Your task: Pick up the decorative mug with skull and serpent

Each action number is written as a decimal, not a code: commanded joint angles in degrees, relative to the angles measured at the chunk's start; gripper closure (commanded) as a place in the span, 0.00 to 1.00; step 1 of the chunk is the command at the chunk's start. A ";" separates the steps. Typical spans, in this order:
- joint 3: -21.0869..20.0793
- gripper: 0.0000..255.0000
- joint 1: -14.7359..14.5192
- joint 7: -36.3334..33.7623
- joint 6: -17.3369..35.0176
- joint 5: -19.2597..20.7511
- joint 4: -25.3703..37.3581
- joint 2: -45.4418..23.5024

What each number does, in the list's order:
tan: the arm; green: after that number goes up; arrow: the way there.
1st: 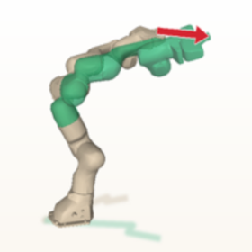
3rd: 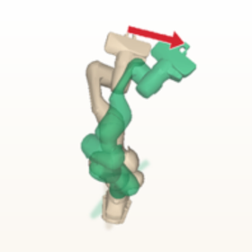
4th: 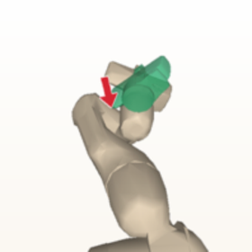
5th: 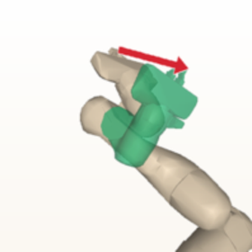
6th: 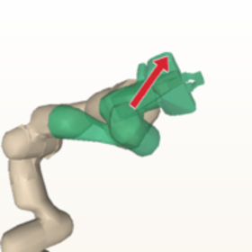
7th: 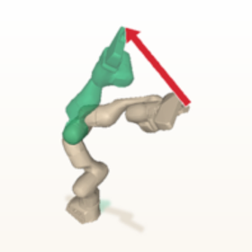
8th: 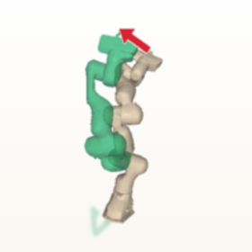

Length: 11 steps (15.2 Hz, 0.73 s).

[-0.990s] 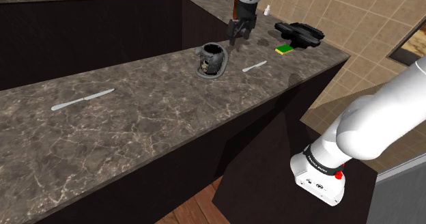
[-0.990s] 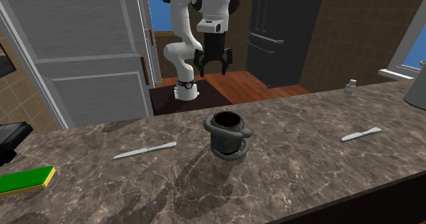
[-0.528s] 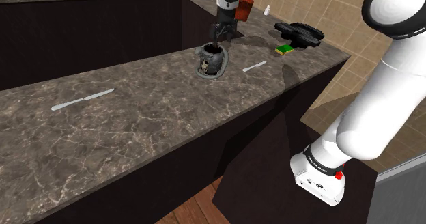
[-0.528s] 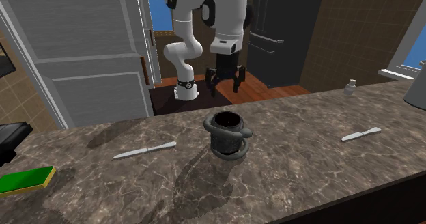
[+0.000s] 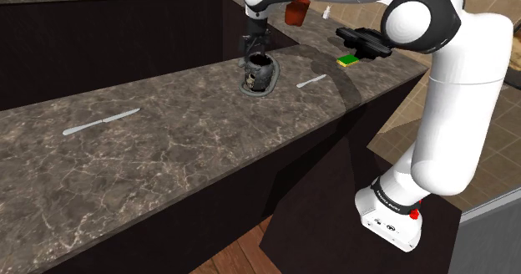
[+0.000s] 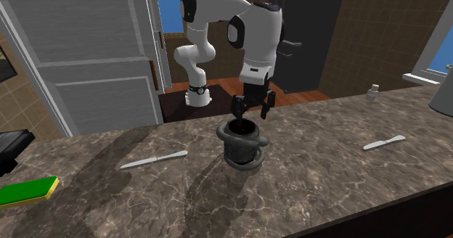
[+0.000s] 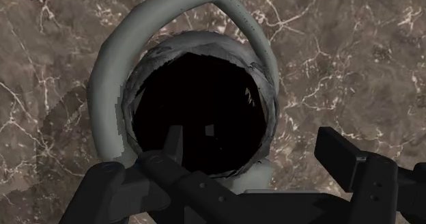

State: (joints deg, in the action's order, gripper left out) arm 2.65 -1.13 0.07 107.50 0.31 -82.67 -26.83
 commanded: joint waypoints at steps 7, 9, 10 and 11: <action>-0.07 0.00 0.01 -0.08 4.43 -0.10 -2.10 -2.35; -0.08 1.00 0.00 -0.10 4.46 -0.10 -2.02 -2.45; -0.08 1.00 0.00 -0.10 4.52 -0.10 -2.07 -2.45; -0.09 1.00 -0.03 -0.13 4.55 -0.10 -2.16 -2.40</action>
State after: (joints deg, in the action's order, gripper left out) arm 2.57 -1.16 -0.06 112.05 0.20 -84.69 -29.11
